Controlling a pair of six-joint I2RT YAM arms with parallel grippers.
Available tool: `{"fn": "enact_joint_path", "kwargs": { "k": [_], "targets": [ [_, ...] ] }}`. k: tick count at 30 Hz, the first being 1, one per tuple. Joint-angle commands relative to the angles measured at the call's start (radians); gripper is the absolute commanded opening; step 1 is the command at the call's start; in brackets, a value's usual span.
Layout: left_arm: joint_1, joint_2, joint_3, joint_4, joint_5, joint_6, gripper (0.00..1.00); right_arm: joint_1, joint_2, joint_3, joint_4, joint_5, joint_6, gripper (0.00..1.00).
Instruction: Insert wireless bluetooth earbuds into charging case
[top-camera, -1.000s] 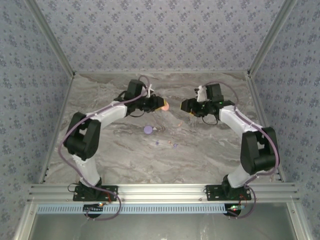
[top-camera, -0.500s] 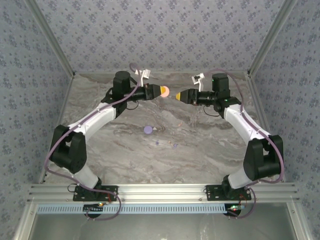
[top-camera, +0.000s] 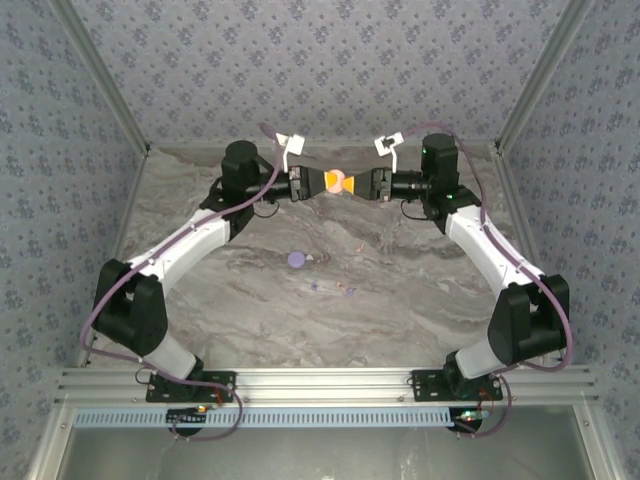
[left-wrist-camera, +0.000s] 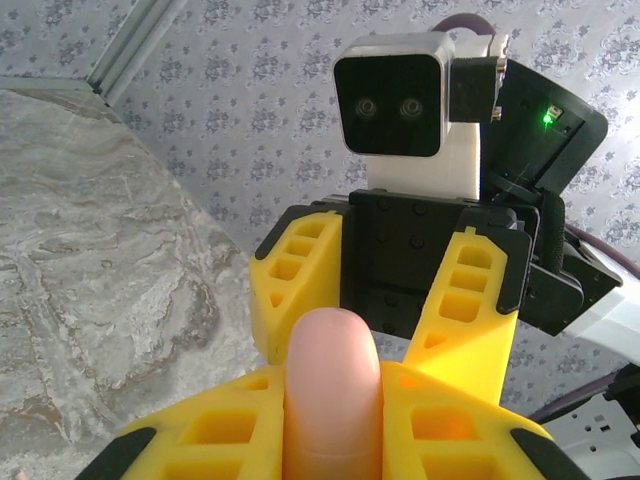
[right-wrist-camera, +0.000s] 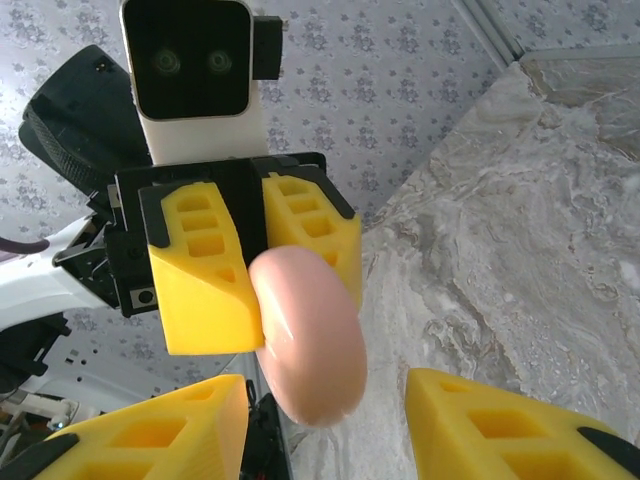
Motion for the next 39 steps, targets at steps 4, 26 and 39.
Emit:
{"fn": "enact_joint_path", "kwargs": {
  "k": [4, 26, 39],
  "targets": [
    [-0.016, -0.041, 0.010, 0.045, 0.035, 0.025, 0.20, 0.011, -0.017, 0.041, 0.027, -0.045, 0.011, 0.45],
    [-0.027, -0.067, 0.026, -0.076, 0.008, 0.089, 0.40, 0.017, -0.036, 0.074, -0.105, -0.021, -0.063, 0.15],
    [-0.028, -0.085, 0.017, -0.156, 0.028, 0.140, 0.48, 0.016, -0.047, 0.099, -0.161, -0.024, -0.090, 0.15]
  ]
}}
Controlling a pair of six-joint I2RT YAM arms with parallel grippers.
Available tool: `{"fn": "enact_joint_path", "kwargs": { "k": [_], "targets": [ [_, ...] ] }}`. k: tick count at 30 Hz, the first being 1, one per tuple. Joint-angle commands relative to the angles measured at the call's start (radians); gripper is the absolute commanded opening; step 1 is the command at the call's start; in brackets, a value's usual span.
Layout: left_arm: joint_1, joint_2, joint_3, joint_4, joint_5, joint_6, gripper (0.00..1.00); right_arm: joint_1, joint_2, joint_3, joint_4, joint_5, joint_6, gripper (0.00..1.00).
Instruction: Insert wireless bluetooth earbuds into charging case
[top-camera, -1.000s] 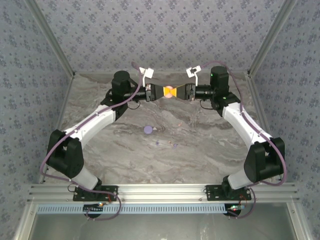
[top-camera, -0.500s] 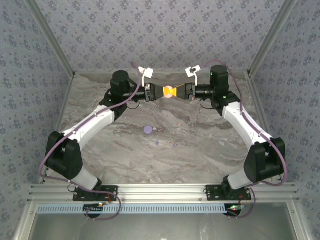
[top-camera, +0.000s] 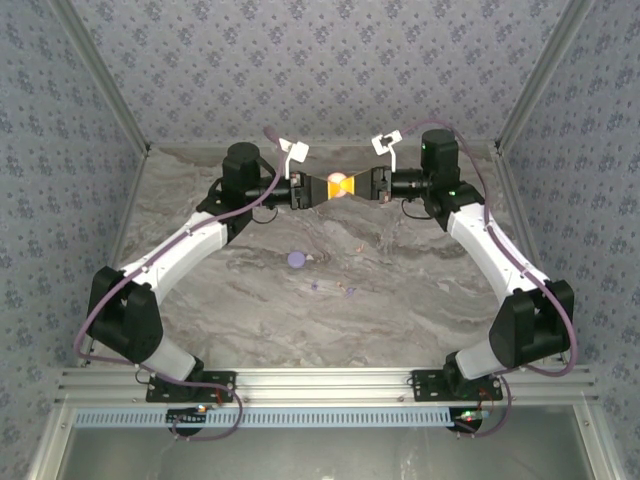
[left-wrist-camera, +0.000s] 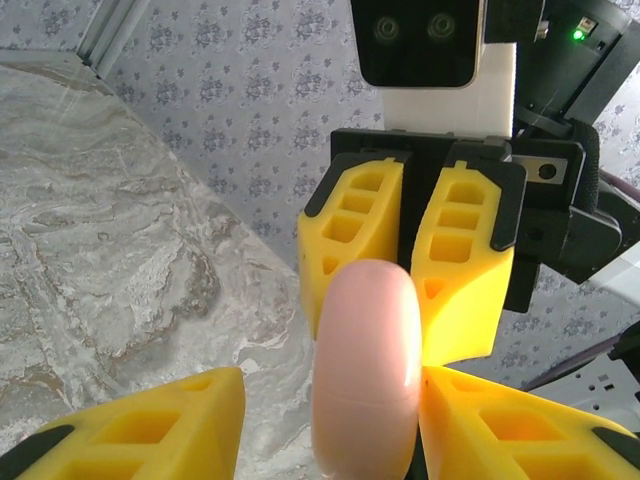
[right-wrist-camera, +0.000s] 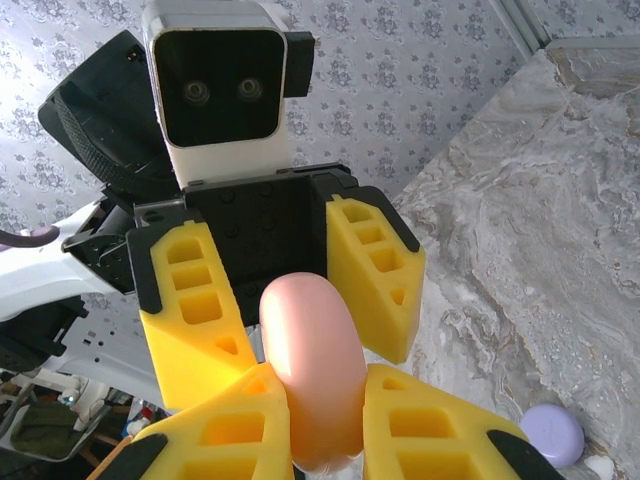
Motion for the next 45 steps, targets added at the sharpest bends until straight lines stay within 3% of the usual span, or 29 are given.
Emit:
{"fn": "enact_joint_path", "kwargs": {
  "k": [1, 15, 20, 23, 25, 29, 34, 39, 45],
  "targets": [
    [-0.008, -0.041, 0.017, -0.018, 0.015, 0.030, 0.47, 0.000, -0.028, 0.037, -0.031, -0.007, -0.028, 0.15],
    [-0.020, -0.024, 0.029, -0.013, 0.016, 0.027, 0.43, 0.021, -0.022, 0.035, -0.022, -0.002, -0.022, 0.16],
    [-0.021, -0.019, 0.034, -0.013, 0.018, 0.027, 0.22, 0.024, -0.022, 0.037, -0.035, 0.000, -0.028, 0.17],
    [-0.022, -0.020, 0.046, -0.055, -0.006, 0.048, 0.18, 0.024, -0.026, 0.044, -0.102, 0.032, -0.065, 0.23],
    [-0.023, -0.020, 0.067, -0.117, -0.039, 0.088, 0.14, 0.024, -0.034, 0.056, -0.177, 0.088, -0.106, 0.36],
    [-0.025, -0.030, 0.062, -0.155, -0.103, 0.185, 0.14, 0.024, -0.064, 0.065, -0.295, 0.197, -0.171, 0.48],
    [-0.049, -0.095, -0.064, -0.029, -0.164, 0.392, 0.14, 0.029, -0.108, 0.064, -0.394, 0.272, -0.224, 0.51],
    [-0.073, -0.138, -0.131, -0.016, -0.207, 0.635, 0.14, 0.041, -0.159, 0.033, -0.430, 0.320, -0.241, 0.54],
    [-0.075, -0.125, -0.119, -0.011, -0.167, 0.671, 0.14, 0.075, -0.165, 0.024, -0.461, 0.326, -0.266, 0.55]
  ]
}}
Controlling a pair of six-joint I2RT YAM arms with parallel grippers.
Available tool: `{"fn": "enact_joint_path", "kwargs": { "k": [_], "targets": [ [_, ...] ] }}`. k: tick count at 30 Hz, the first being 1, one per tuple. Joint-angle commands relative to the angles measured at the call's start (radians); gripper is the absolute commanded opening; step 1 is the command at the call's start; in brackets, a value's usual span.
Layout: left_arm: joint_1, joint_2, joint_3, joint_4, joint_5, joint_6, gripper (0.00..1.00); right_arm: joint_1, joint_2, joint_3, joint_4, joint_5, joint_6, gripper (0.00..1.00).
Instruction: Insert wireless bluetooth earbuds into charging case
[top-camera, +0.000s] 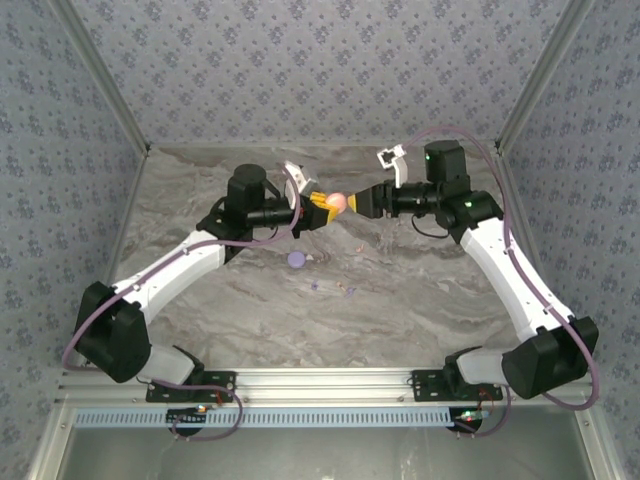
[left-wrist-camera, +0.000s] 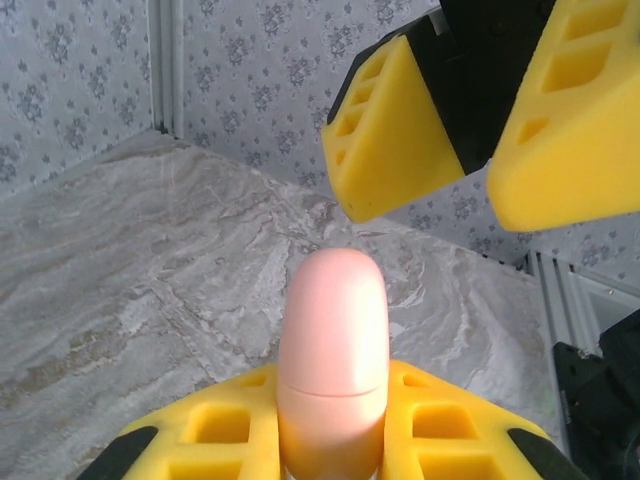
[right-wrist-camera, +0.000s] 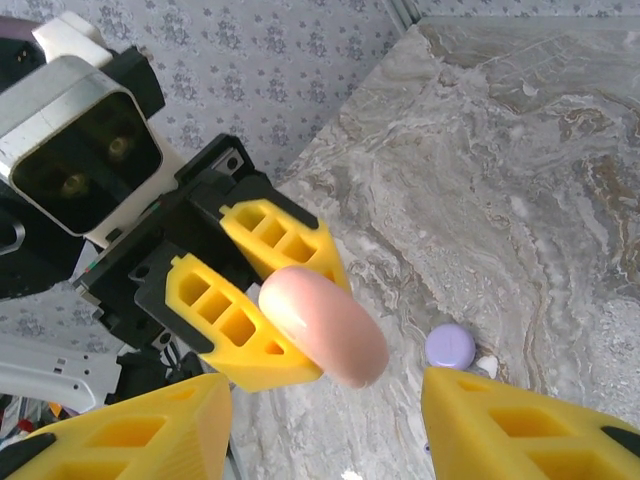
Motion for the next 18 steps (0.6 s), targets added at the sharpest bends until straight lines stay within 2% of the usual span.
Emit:
{"fn": "enact_joint_path", "kwargs": {
  "k": [1, 18],
  "targets": [
    [-0.001, -0.015, 0.020, 0.056, 0.027, 0.079, 0.14, 0.028, -0.010, -0.004, -0.060, 0.025, -0.043, 0.56],
    [-0.036, -0.019, 0.004, 0.077, 0.122, 0.116, 0.14, 0.053, 0.017, 0.020, -0.074, 0.123, -0.052, 0.57]
  ]
}}
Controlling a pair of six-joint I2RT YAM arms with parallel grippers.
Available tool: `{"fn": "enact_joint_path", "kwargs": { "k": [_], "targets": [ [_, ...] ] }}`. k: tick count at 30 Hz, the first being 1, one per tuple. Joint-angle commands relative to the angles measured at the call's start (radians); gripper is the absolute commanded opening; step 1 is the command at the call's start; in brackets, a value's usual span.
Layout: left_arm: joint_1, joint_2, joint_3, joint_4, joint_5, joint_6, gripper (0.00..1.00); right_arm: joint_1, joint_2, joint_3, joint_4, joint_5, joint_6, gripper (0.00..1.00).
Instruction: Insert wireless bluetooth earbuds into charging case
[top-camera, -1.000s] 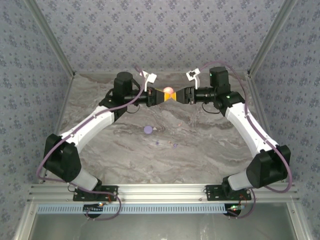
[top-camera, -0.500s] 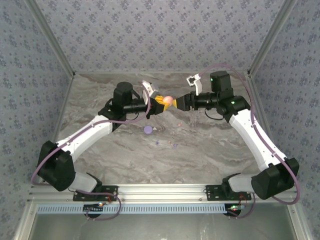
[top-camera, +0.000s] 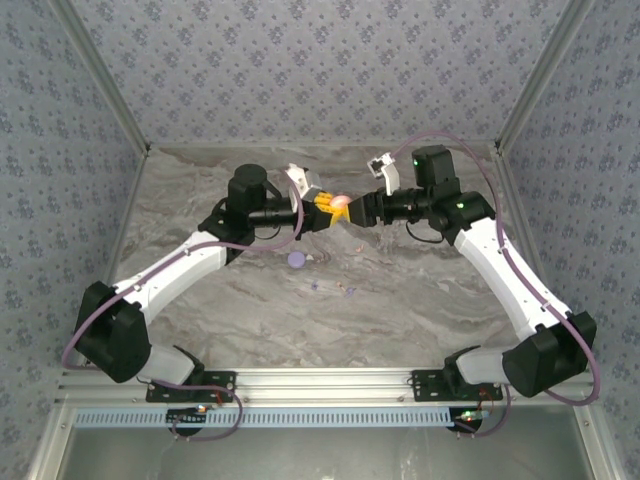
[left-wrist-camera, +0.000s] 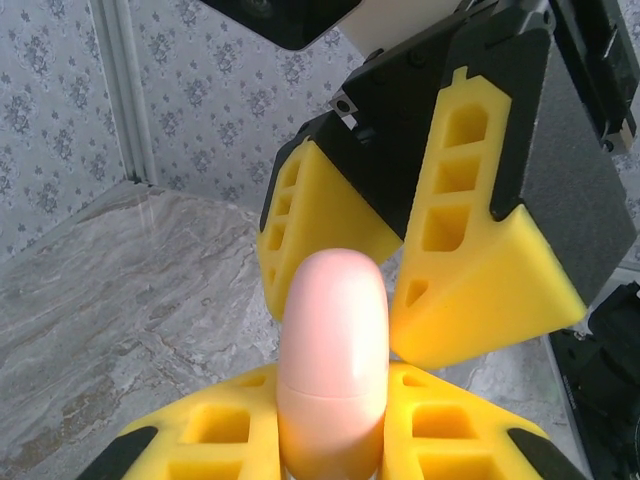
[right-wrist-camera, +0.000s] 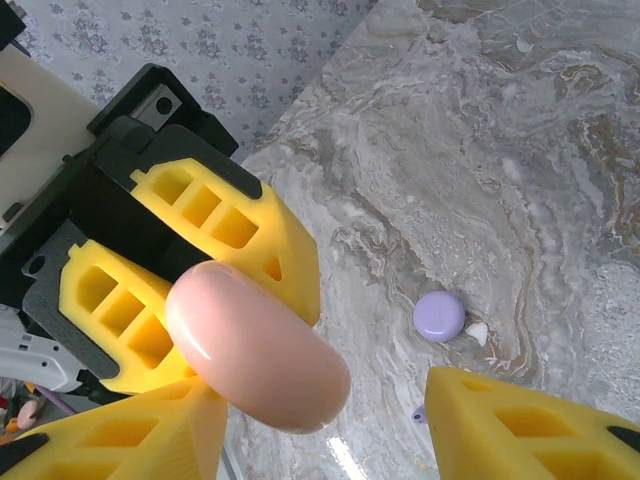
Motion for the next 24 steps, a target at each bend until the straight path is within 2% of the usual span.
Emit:
{"fn": "enact_joint_path", "kwargs": {
  "k": [1, 13, 18, 24],
  "targets": [
    [-0.018, -0.018, 0.004, 0.014, 0.058, 0.038, 0.14, 0.005, 0.003, 0.020, -0.011, 0.053, -0.009, 0.57],
    [-0.026, -0.029, -0.016, -0.031, 0.063, 0.067, 0.14, -0.005, -0.009, 0.018, 0.010, 0.142, 0.022, 0.55],
    [-0.028, -0.036, -0.032, -0.026, 0.061, 0.062, 0.14, -0.006, -0.006, 0.018, 0.011, 0.142, 0.025, 0.55],
    [-0.027, -0.026, -0.041, 0.009, 0.006, -0.004, 0.14, -0.006, -0.013, 0.023, -0.001, 0.144, 0.025, 0.57]
  ]
}}
